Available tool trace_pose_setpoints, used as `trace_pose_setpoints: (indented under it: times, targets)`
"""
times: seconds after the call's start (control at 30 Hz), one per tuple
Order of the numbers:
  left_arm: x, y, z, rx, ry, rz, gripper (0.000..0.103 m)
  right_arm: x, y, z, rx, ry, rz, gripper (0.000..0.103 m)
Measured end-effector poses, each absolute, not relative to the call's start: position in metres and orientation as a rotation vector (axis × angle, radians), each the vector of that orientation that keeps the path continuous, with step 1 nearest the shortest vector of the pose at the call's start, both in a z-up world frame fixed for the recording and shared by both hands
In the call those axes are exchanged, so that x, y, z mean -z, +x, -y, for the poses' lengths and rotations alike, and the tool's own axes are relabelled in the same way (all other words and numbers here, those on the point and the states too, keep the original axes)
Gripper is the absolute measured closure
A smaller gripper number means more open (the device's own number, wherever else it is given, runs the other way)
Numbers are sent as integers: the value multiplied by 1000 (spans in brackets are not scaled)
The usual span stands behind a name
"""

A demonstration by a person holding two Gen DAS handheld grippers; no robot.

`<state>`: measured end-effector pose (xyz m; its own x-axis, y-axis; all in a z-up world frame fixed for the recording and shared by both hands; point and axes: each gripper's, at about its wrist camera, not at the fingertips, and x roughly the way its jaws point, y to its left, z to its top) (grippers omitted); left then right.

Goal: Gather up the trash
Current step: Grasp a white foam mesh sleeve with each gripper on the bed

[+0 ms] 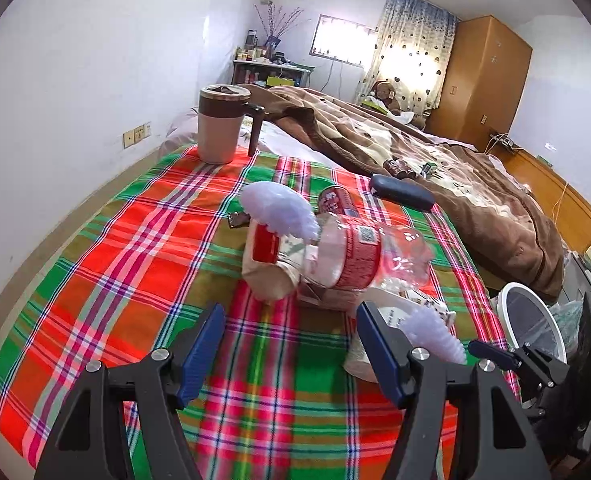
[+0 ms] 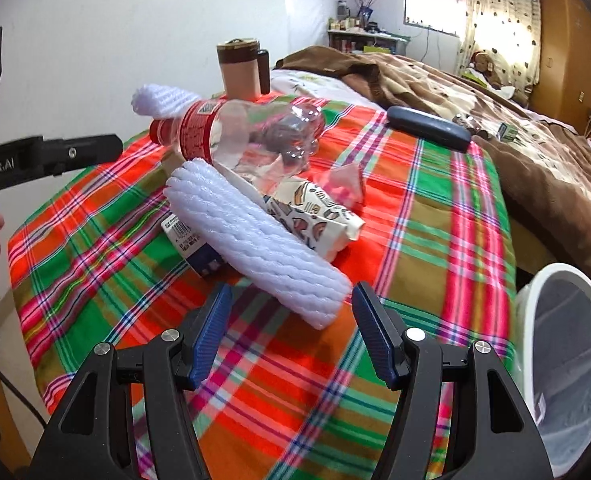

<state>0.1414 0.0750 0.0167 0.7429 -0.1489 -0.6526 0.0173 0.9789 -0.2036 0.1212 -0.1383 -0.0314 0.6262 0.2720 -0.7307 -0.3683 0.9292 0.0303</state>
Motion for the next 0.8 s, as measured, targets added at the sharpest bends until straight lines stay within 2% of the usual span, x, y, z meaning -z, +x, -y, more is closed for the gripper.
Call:
trace_pose_setpoints:
  times: [0.13, 0.2, 0.37, 0.4, 0.57, 0.8]
  targets:
    - [-21, 151, -85, 97, -218, -719, 33, 34, 122, 138, -363, -106, -822, 43]
    - [-24, 157, -88, 95, -216, -708, 28, 35, 122, 139, -360, -93, -828, 56]
    - [-37, 174, -93, 115, -226, -690, 28, 37, 124, 141, -358, -60, -837, 75]
    - [-39, 180, -95, 114, -234, -695, 28, 36, 125, 142, -359, -56, -837, 82]
    - [-44, 204, -97, 89, -226, -716, 28, 34, 123, 143, -355, -41, -823, 88]
    - [-38, 245, -98, 33, -195, -780, 28, 31, 122, 148, -350, -14, -820, 89]
